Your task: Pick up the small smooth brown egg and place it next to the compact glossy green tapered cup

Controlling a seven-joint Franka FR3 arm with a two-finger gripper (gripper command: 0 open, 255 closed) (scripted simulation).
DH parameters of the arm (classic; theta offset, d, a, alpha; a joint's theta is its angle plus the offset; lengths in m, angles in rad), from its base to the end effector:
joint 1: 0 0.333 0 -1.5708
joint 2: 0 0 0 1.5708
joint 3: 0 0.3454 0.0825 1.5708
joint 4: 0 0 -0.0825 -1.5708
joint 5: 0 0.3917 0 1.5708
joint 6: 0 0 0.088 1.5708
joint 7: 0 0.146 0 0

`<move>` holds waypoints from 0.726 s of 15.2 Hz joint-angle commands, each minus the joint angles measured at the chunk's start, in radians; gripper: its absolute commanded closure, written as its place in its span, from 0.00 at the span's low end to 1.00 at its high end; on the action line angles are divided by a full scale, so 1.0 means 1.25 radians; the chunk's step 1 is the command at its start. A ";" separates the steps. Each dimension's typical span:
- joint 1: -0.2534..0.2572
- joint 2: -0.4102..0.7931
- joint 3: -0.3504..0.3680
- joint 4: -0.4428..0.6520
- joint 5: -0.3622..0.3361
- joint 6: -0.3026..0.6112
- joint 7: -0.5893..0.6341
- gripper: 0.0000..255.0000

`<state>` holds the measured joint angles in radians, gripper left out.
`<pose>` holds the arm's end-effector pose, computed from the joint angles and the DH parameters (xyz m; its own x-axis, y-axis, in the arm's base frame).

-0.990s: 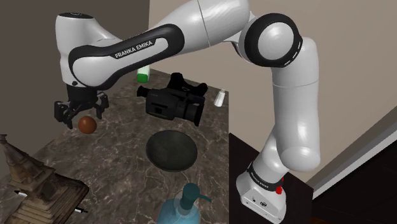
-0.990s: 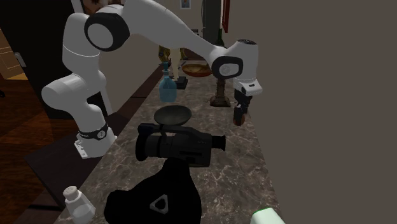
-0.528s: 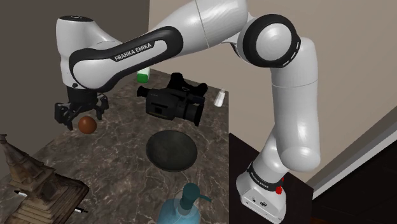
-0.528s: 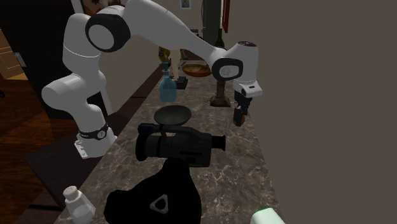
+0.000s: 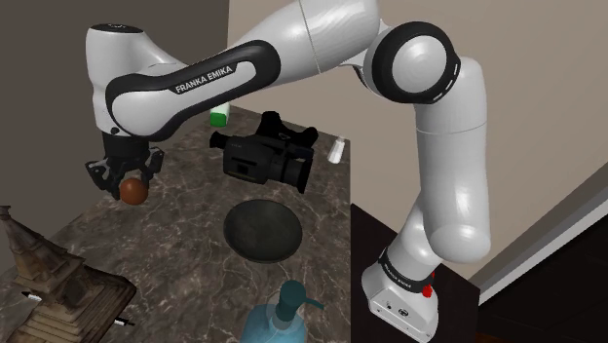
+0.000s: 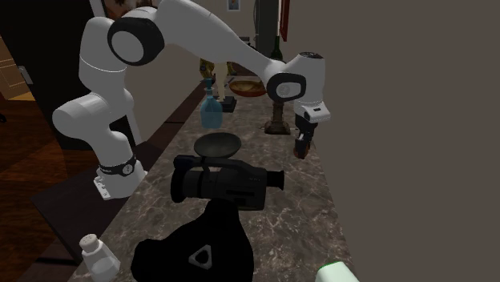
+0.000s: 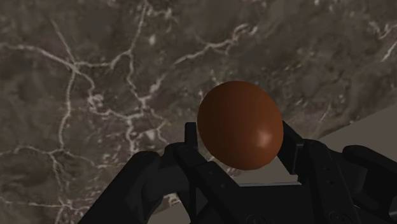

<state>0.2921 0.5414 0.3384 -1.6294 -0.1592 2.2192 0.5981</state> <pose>0.5992 0.3897 0.3093 0.9965 0.0697 0.0471 0.0732 -0.9943 -0.0778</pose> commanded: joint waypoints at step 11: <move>-0.004 -0.037 0.009 0.033 0.014 -0.068 -0.007 1.00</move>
<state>0.2859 0.4968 0.3489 -1.6017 -0.1424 2.1486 0.5902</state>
